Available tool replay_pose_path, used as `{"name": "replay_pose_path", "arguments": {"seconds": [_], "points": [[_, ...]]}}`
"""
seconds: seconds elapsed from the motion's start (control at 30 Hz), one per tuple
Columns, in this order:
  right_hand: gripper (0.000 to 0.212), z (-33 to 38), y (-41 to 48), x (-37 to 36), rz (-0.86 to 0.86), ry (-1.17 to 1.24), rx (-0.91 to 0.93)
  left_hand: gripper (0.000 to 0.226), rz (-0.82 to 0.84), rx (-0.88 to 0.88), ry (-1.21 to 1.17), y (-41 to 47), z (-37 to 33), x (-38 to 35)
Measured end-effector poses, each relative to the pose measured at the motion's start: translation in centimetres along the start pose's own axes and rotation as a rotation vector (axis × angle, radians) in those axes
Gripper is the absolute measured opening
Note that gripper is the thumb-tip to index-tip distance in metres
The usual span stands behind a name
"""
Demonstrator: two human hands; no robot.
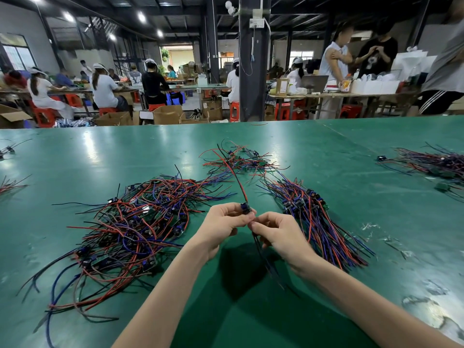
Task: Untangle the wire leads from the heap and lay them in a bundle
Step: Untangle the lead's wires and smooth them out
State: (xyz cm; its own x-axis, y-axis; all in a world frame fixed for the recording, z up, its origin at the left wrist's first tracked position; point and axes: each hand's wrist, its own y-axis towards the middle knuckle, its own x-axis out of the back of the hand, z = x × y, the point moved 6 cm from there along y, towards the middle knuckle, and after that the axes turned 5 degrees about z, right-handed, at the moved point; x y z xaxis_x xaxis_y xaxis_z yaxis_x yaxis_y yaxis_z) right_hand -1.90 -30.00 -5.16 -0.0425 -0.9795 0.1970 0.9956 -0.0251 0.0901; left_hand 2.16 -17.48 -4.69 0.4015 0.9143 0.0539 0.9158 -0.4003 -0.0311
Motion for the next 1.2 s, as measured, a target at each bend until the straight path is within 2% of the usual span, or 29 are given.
{"name": "replay_pose_path", "arguments": {"seconds": [0.23, 0.73, 0.93, 1.2], "points": [[0.011, -0.3, -0.1, -0.5, 0.053, 0.123, -0.091, 0.011, -0.053, -0.065, -0.005, 0.2, -0.1, 0.1], [0.019, -1.1, -0.3, -1.4, 0.111, 0.37, -0.259, 0.014, -0.038, -0.125, 0.016, -0.1, -0.3, -0.2], [0.015, -0.7, -0.5, -1.7, 0.171, 0.319, -0.2, 0.012, -0.088, -0.109, 0.01, 0.1, -0.4, 0.4], [0.013, -0.7, -0.6, -1.6, 0.16, 0.223, -0.164, 0.007, -0.048, -0.07, -0.013, 0.1, -0.2, 0.2]]}}
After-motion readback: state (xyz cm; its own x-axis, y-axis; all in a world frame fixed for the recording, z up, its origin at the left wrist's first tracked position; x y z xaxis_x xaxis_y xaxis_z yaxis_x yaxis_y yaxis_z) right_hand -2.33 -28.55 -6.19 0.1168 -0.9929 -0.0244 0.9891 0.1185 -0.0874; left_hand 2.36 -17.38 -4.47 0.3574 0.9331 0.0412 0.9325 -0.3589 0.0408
